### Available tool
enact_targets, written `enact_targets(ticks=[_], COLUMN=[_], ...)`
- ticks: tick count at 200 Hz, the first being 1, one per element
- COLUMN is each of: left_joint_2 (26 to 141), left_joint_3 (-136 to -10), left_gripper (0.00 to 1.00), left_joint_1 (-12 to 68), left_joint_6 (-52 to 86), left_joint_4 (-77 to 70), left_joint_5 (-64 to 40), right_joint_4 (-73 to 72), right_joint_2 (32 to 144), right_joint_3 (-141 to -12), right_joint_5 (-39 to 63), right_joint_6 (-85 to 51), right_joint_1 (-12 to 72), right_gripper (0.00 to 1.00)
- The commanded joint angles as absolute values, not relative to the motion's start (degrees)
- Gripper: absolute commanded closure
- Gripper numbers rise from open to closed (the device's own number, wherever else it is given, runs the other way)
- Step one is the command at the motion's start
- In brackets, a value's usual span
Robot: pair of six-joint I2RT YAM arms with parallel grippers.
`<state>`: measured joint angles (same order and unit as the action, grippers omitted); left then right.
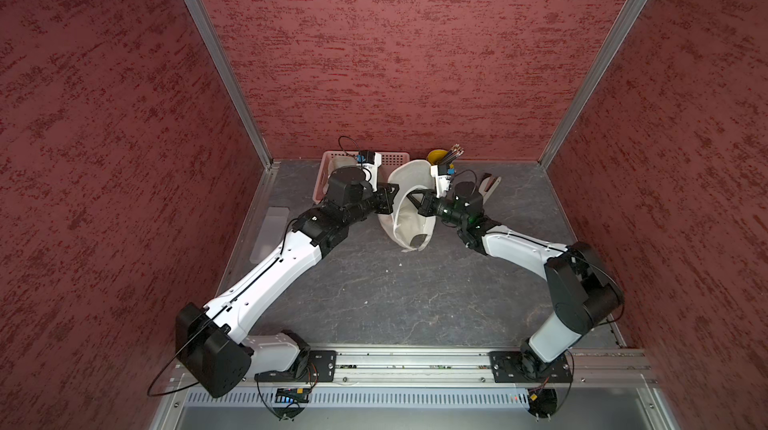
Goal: Turn the baseball cap inside out
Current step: Smooth out the baseball cap.
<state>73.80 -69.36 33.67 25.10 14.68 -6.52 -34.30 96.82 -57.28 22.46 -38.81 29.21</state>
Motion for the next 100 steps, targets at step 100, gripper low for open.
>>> enact_targets(ticks=[100], left_joint_2=[66.46], left_joint_3=[-61.96], left_gripper=[1.0], left_joint_1=[34.45], left_joint_6=[35.65], left_joint_4=[7.12], left_joint_5=[-4.17], right_joint_4=[-48.34], right_joint_2=[104.61], right_joint_3=[-60.61], right_joint_5=[4.31], right_joint_6=[-47.46], right_joint_1=[31.77], right_gripper=[0.89])
